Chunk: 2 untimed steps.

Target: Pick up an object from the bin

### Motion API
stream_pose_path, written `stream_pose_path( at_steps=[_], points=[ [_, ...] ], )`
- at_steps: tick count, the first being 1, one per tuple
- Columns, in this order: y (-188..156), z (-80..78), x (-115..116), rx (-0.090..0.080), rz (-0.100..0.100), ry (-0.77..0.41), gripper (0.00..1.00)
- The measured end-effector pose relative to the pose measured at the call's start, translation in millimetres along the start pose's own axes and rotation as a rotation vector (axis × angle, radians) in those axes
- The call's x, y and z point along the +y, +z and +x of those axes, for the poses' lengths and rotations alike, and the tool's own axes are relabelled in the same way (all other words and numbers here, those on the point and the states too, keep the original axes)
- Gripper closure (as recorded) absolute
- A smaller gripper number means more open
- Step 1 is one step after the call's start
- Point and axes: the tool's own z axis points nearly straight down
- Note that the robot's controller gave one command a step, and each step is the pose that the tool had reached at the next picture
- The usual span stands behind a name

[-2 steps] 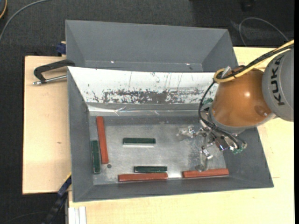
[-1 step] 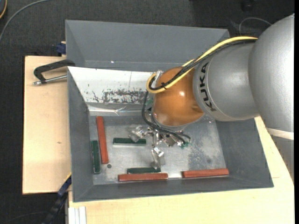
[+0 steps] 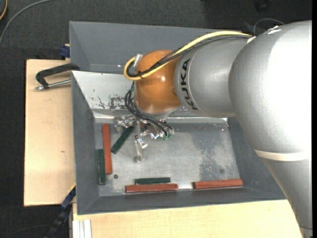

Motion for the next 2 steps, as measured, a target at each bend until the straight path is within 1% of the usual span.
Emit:
stream_pose_path(
  at_steps=[1,2],
  points=[
    [0.9,3.4,-2.7,0.007,0.001,0.003,1.0],
    [-165.7,8.6,-19.2,-0.002,0.005,-0.024,1.0]
  ],
)
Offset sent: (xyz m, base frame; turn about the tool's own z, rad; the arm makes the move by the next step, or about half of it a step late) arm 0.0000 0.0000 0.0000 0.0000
